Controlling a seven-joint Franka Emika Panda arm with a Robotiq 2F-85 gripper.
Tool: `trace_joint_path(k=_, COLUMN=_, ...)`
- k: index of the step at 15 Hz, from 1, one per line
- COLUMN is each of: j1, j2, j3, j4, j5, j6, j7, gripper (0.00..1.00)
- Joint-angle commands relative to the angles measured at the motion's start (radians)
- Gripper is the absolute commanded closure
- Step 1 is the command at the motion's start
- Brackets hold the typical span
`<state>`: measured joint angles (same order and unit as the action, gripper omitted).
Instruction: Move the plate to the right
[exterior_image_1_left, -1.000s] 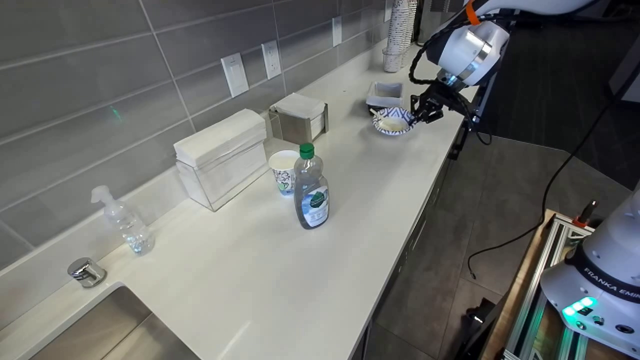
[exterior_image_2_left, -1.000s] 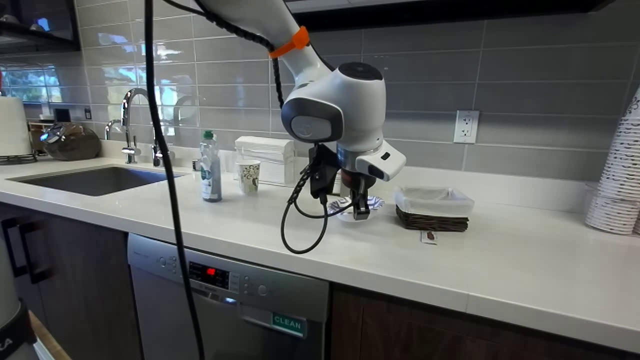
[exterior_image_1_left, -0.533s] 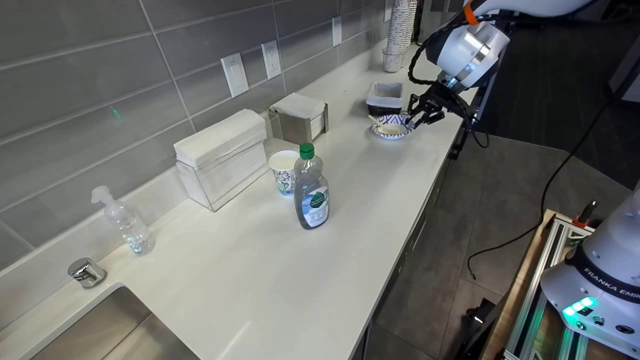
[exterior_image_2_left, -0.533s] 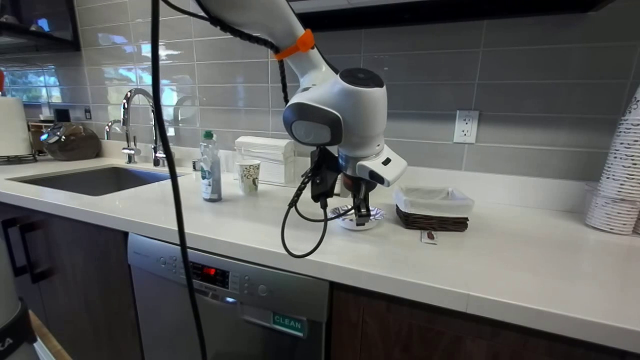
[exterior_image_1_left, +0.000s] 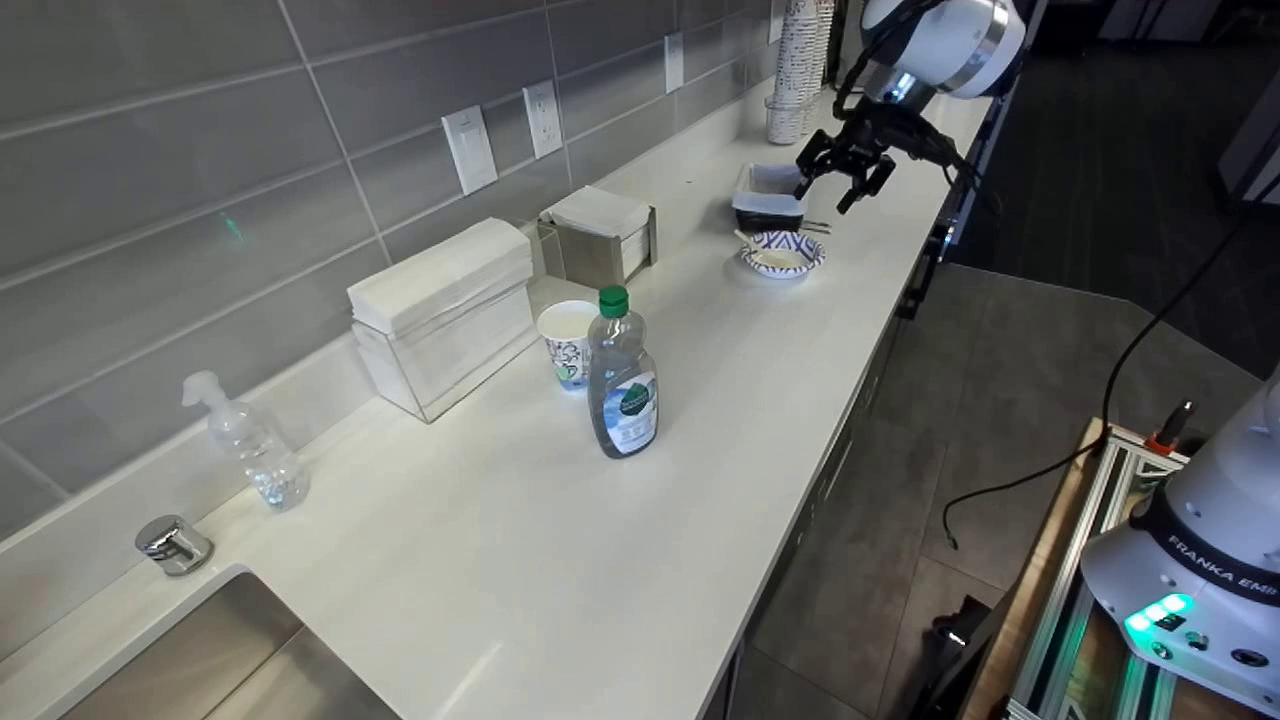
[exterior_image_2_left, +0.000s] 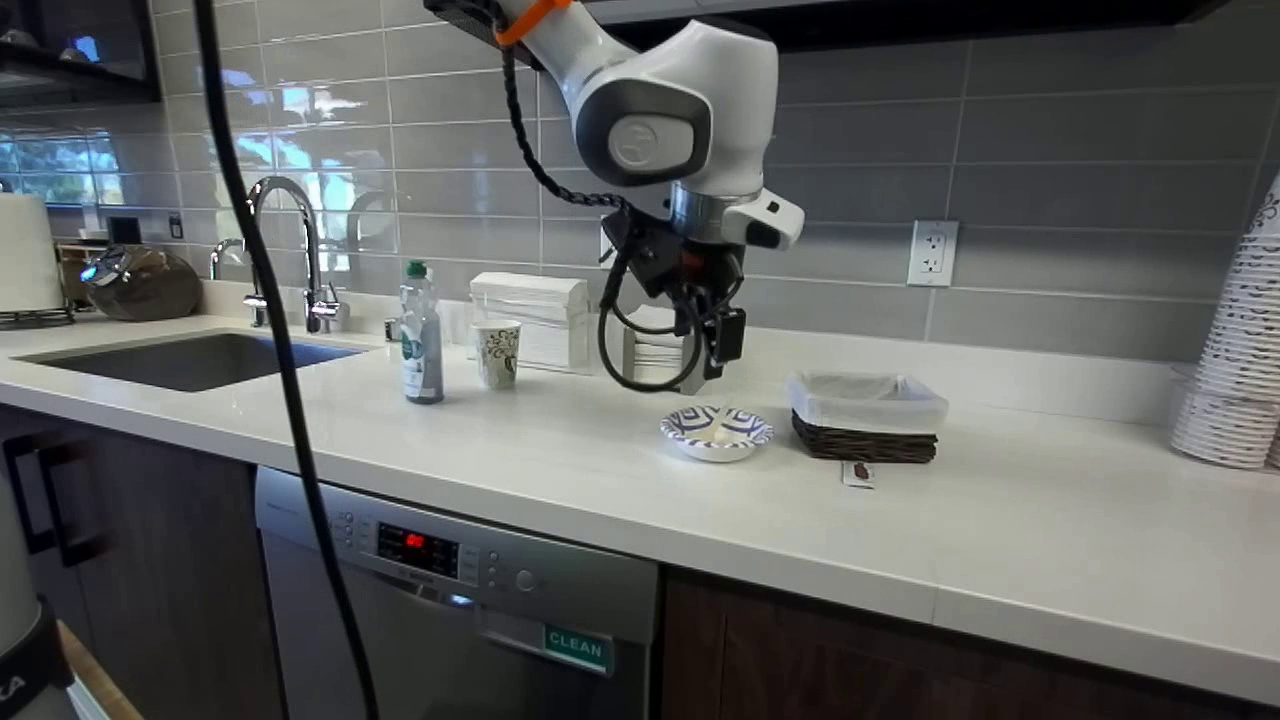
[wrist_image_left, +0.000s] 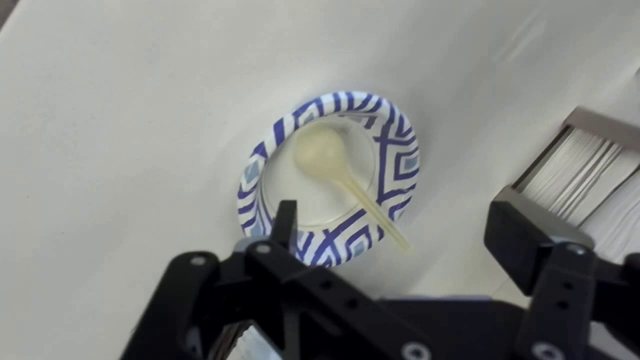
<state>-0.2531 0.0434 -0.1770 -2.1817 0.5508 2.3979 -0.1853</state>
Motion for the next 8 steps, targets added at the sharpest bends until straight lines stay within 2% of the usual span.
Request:
trace_joint_path(k=1, j1=0.037, j2=-0.046, j3=0.004, j4=0.084, j5=-0.243, j6=-0.199, j7=0.118, gripper=0.00)
trace_joint_path(k=4, j1=0.064, j2=-0.048, j3=0.022, j4=0.194, j5=-0.435, j6=-0.350, j7=0.192, gripper=0.00)
trace_joint_path(k=8, j1=0.090, j2=-0.016, j3=0.037, j4=0.308, j5=-0.574, j6=-0.541, j7=0.139, gripper=0.00)
